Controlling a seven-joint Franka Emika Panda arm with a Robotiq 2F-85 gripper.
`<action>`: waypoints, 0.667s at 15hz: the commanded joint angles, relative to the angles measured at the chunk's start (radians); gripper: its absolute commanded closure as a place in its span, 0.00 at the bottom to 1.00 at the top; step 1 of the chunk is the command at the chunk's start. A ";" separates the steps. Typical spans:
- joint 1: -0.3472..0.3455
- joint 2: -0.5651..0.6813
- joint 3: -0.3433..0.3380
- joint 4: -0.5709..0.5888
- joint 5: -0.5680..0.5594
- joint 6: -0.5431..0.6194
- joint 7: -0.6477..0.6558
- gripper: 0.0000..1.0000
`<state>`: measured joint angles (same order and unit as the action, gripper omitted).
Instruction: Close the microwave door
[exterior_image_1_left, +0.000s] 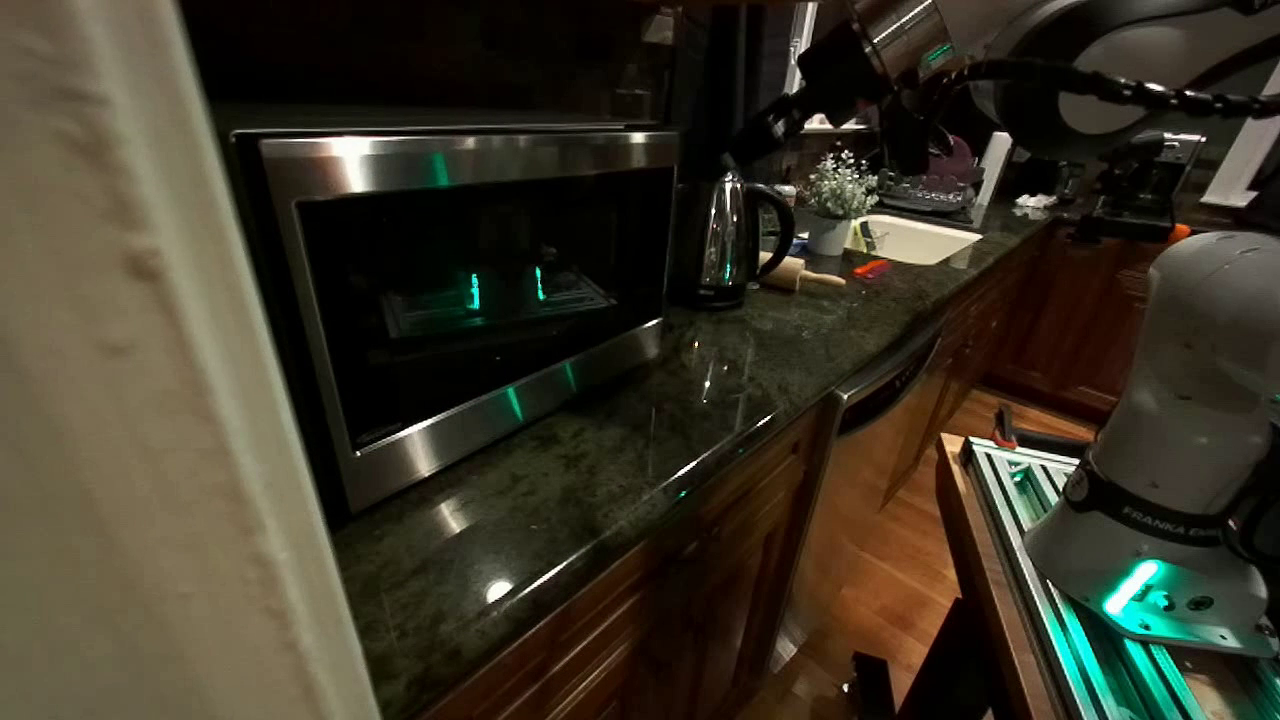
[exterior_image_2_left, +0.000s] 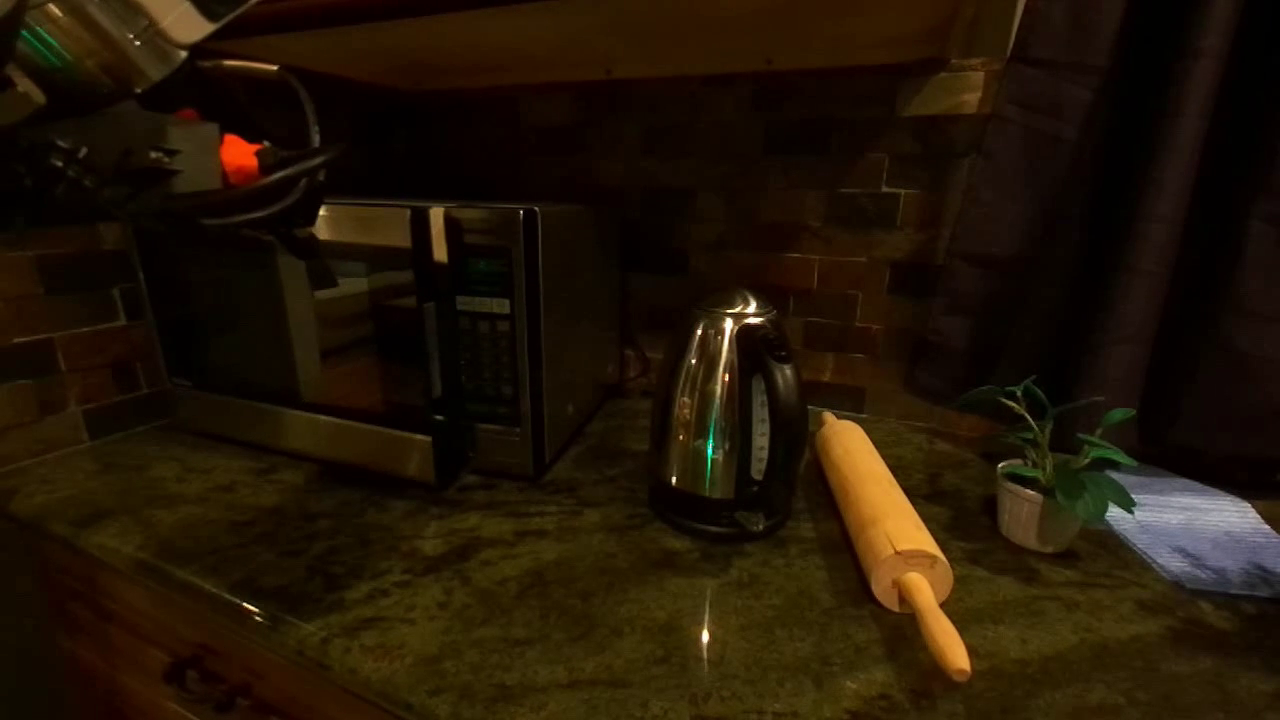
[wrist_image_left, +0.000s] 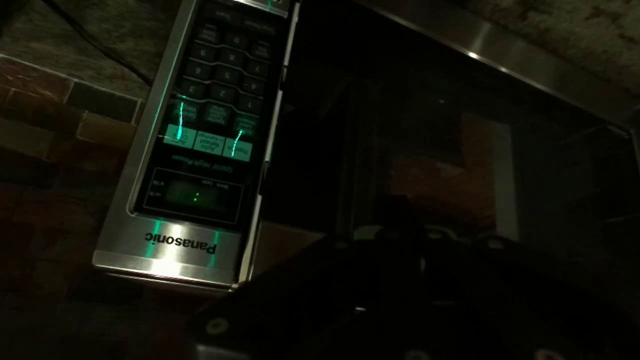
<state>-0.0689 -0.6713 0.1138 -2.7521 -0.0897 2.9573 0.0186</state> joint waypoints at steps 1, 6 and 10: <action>-0.022 0.061 0.034 0.014 0.006 0.036 0.051 1.00; -0.132 0.171 0.178 0.026 -0.010 0.146 0.179 1.00; -0.381 0.222 0.396 0.051 -0.015 0.262 0.287 1.00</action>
<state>-0.2791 -0.4965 0.3680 -2.7377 -0.0913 3.1588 0.2245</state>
